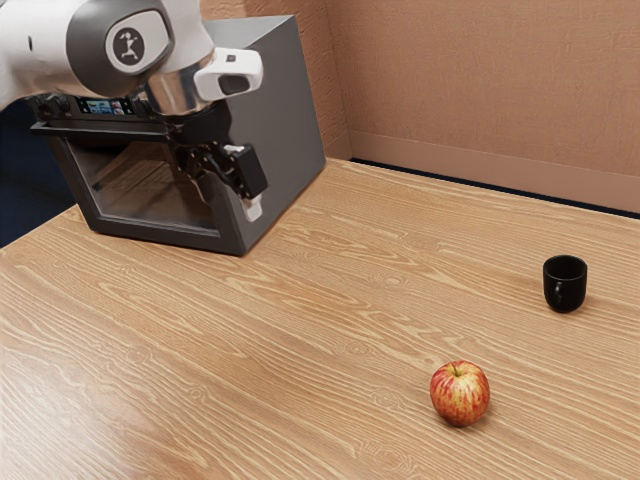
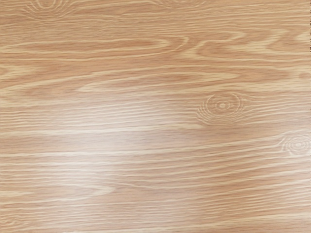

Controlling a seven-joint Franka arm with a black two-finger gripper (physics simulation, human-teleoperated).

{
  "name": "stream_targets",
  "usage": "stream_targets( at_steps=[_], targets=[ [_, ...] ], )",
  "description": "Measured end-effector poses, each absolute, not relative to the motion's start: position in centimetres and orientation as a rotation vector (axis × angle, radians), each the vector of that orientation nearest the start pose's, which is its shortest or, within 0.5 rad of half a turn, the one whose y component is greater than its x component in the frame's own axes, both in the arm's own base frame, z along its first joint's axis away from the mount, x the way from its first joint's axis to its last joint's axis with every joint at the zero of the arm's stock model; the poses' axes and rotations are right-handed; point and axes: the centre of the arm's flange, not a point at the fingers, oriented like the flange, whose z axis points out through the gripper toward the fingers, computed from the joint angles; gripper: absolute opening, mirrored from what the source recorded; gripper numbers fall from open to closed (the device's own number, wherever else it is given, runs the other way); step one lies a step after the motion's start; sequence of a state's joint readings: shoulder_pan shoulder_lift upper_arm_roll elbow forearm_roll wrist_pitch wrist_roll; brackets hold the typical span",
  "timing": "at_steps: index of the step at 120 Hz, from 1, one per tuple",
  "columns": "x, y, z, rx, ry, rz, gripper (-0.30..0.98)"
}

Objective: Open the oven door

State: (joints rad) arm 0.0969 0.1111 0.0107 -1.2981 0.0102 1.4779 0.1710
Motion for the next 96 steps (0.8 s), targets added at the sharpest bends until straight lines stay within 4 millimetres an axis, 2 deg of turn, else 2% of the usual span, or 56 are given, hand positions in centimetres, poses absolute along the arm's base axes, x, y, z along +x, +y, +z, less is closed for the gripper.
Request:
stream_targets(
  at_steps=[18,20,28,30,34,39,44,56,62,67,71,78,85,96],
  targets=[
    [57.4,6.1,68.1,-3.14,0.122,-0.109,0.69],
    [57.1,6.1,69.2,-3.137,0.124,-0.144,0.69],
    [52.7,7.1,78.7,-3.06,0.166,-0.445,0.68],
    [52.0,7.8,80.2,-3.026,0.185,-0.495,0.68],
    [51.8,9.8,81.1,-2.948,0.199,-0.52,0.68],
    [52.5,12.8,80.3,-2.87,0.2,-0.512,0.68],
    [52.5,16.7,79.5,-2.821,0.197,-0.516,0.68],
    [49.9,28.8,76.7,-2.762,0.132,-0.557,0.68],
    [48.3,35.4,74.5,-2.727,0.072,-0.543,0.69],
    [47.8,39.0,72.4,-2.699,0.07,-0.534,0.69],
    [49.1,40.0,70.9,-2.673,0.117,-0.526,0.69],
    [52.7,39.1,68.8,-2.633,0.248,-0.543,0.69],
    [55.0,38.5,67.9,-2.589,0.333,-0.57,0.68],
    [56.7,38.3,67.5,-2.525,0.42,-0.601,0.69]
  ],
)
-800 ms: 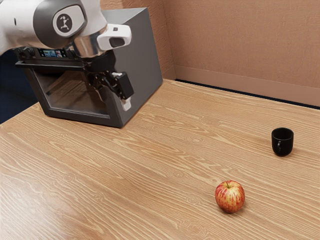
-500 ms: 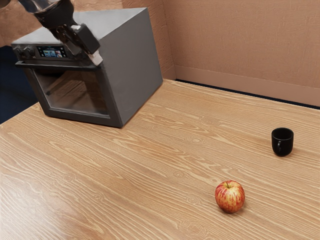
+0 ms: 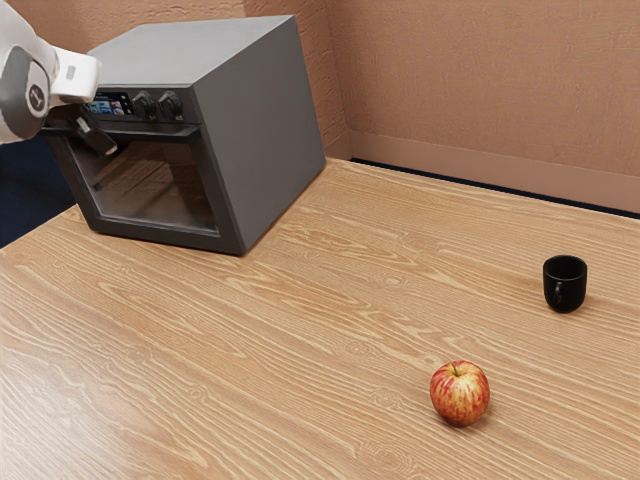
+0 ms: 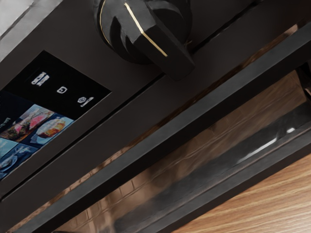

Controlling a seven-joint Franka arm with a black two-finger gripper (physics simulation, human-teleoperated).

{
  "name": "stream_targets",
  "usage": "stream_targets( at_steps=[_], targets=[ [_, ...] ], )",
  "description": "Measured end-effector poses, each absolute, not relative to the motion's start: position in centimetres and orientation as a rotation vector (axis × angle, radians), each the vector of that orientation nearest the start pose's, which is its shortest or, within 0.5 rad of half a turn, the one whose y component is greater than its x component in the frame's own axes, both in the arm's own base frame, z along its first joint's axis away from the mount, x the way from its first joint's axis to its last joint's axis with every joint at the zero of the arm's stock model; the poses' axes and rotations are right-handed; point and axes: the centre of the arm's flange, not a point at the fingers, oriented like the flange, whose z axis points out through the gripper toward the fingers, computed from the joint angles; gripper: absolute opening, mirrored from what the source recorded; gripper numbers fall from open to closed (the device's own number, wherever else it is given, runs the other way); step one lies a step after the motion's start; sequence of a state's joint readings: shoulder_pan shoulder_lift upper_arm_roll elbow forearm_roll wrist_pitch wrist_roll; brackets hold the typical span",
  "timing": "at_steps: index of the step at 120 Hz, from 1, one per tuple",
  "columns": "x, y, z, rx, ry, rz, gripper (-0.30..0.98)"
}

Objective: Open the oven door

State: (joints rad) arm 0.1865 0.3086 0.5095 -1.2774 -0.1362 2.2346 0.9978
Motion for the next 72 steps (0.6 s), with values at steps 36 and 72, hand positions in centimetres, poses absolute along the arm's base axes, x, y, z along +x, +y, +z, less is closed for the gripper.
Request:
stream_targets(
  at_steps=[36,72],
  targets=[
    [58.2,40.2,65.6,-2.413,0.555,-0.624,0.69],
    [59.5,40.6,63.9,-2.361,0.659,-0.614,0.69]
  ],
)
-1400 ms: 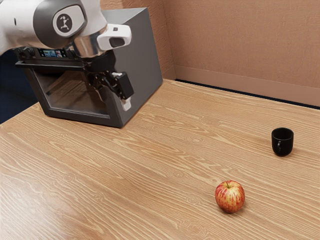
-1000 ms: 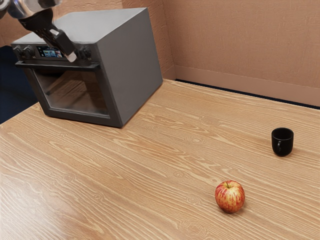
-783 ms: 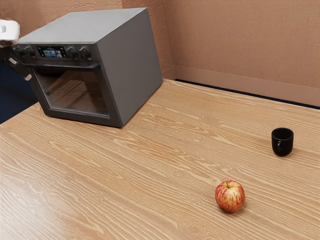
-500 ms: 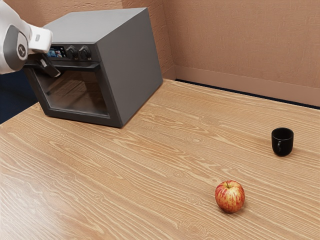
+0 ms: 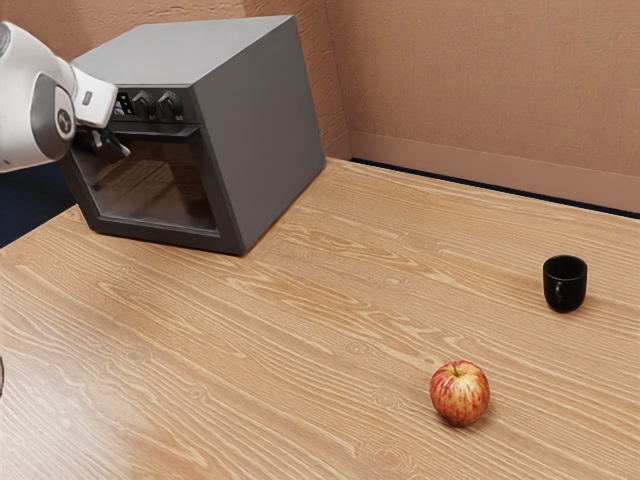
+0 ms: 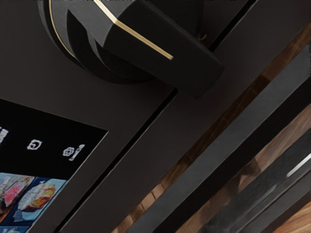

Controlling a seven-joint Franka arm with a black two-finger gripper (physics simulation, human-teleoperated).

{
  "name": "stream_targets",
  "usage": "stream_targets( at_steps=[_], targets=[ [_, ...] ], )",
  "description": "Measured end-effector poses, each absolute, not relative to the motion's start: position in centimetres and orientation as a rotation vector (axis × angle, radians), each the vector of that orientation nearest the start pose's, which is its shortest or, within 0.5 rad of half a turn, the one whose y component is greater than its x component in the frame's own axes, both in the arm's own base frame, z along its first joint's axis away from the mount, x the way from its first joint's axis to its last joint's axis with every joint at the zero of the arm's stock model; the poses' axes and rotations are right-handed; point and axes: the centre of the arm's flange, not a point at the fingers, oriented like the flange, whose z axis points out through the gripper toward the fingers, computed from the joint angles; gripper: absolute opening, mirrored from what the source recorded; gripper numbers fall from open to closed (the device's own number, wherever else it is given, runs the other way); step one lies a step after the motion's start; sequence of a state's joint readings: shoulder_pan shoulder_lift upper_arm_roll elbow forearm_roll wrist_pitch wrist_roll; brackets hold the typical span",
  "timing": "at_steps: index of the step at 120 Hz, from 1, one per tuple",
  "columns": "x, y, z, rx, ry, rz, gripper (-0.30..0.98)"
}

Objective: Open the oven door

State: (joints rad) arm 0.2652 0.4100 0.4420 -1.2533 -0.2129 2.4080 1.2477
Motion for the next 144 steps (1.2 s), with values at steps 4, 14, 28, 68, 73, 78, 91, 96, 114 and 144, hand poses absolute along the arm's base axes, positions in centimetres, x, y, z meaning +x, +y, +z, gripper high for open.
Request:
stream_targets(
  at_steps=[4,14,28,68,73,78,91,96,114,144],
  targets=[
    [59.5,40.6,63.8,-2.358,0.666,-0.615,0.69],
    [59.5,40.7,63.6,-2.358,0.68,-0.617,0.69],
    [59.4,40.8,63.4,-2.353,0.699,-0.614,0.69],
    [59.4,40.9,62.6,-2.35,0.746,-0.601,0.69],
    [59.4,40.9,62.5,-2.348,0.756,-0.598,0.69],
    [59.6,40.7,62.4,-2.348,0.768,-0.598,0.69],
    [59.7,40.5,62.2,-2.35,0.786,-0.603,0.69],
    [59.7,40.5,62.0,-2.351,0.792,-0.602,0.69],
    [59.7,40.1,61.1,-2.373,0.812,-0.613,0.7],
    [39.7,26.0,63.5,-2.411,0.991,-0.809,0.57]
  ],
)
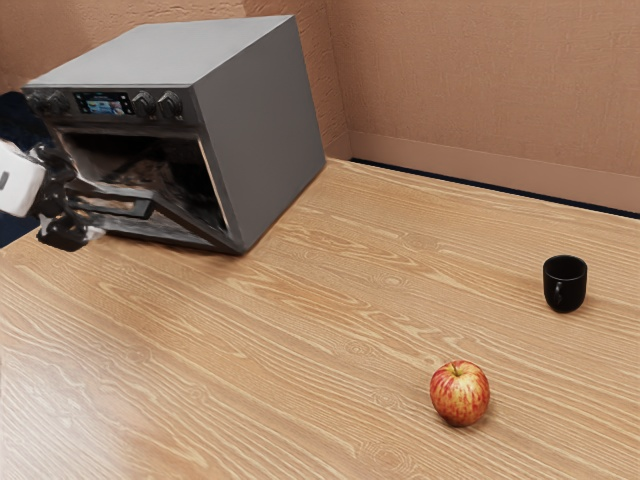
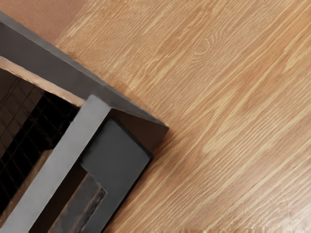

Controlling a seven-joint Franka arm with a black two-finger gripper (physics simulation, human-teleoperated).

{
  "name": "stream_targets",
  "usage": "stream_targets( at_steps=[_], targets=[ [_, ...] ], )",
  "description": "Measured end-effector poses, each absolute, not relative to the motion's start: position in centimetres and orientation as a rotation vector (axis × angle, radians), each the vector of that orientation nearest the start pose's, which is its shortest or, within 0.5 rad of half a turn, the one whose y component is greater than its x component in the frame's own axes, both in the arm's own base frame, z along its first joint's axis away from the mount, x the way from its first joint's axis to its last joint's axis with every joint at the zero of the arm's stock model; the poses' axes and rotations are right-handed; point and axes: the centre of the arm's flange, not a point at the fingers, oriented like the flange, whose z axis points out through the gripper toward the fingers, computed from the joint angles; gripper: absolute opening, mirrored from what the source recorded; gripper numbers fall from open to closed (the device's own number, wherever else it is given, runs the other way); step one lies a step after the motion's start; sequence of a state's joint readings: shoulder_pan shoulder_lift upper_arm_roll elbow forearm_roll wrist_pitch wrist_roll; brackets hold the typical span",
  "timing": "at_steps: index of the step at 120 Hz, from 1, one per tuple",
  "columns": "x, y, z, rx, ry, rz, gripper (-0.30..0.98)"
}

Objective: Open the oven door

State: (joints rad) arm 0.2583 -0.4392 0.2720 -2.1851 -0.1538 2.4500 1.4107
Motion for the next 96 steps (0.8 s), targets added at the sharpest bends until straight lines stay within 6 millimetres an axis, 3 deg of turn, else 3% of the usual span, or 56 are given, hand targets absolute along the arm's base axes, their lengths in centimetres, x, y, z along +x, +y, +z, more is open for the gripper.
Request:
stream_targets(
  at_steps=[2,7,10,12,14,18,24,31,37,41,48,57,70,96],
  targets=[
    [36.0,23.7,65.7,-2.362,1.011,-0.845,0.58],
    [29.8,11.9,77.5,-2.041,1.152,-0.871,0.61],
    [26.7,6.8,83.5,-1.899,1.167,-0.873,0.62],
    [26.0,5.1,87.0,-1.854,1.16,-0.892,0.63],
    [26.6,4.2,89.5,-1.842,1.159,-0.908,0.63],
    [31.0,4.0,92.0,-1.891,1.178,-0.918,0.64],
    [40.7,5.8,90.4,-2.109,1.211,-0.875,0.65],
    [49.6,6.7,83.9,-2.387,1.238,-0.749,0.66],
    [54.6,8.0,77.5,-2.61,1.21,-0.606,0.67],
    [56.6,8.7,74.1,-2.724,1.17,-0.513,0.67],
    [57.6,9.5,71.2,-2.866,1.073,-0.404,0.68],
    [57.7,9.4,69.6,-2.978,0.952,-0.313,0.68],
    [57.5,8.4,68.7,-3.062,0.776,-0.21,0.68],
    [56.9,8.5,68.3,-3.152,0.47,-0.125,0.69]
  ],
)
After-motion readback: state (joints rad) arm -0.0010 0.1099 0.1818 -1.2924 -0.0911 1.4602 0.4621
